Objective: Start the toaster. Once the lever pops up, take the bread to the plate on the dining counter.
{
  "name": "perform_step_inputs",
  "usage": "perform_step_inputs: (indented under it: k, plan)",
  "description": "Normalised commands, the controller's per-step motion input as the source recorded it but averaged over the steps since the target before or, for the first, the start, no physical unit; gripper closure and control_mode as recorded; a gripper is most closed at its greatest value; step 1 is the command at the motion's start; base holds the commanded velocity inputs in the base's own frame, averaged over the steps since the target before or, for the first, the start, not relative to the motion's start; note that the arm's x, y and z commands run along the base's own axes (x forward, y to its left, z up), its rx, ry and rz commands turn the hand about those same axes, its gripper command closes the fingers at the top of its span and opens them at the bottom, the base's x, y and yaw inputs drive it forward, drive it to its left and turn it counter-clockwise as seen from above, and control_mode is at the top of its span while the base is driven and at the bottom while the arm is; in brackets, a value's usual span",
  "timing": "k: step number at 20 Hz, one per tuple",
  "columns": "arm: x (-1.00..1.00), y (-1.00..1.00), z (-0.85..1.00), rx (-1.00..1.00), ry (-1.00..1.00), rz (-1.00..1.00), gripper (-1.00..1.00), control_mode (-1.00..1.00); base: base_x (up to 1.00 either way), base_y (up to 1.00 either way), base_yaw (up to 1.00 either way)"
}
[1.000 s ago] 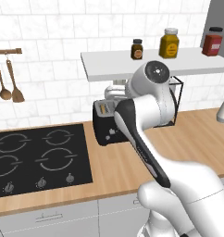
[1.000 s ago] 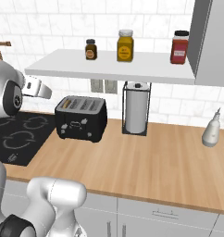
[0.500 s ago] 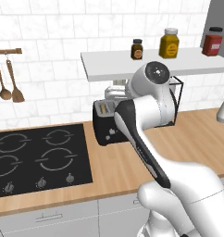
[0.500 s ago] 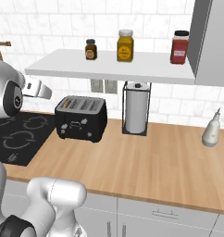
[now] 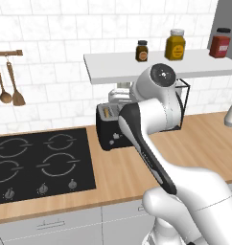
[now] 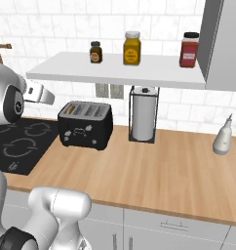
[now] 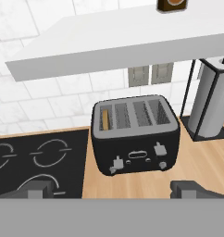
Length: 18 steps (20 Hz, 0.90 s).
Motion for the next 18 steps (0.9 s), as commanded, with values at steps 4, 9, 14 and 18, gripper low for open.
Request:
perform_step_inputs:
  k: [4, 9, 14, 18]
  plan:
    - [0.00, 0.00, 0.00, 0.00, 0.00, 0.00, -1.00, -1.00, 0.00, 0.00, 0.00]
    - [0.00, 0.00, 0.00, 0.00, 0.00, 0.00, -1.00, -1.00, 0.00, 0.00, 0.00]
    - [0.00, 0.00, 0.00, 0.00, 0.00, 0.00, -1.00, -1.00, 0.00, 0.00, 0.00]
    - [0.00, 0.00, 0.00, 0.00, 0.00, 0.00, -1.00, -1.00, 0.00, 0.00, 0.00]
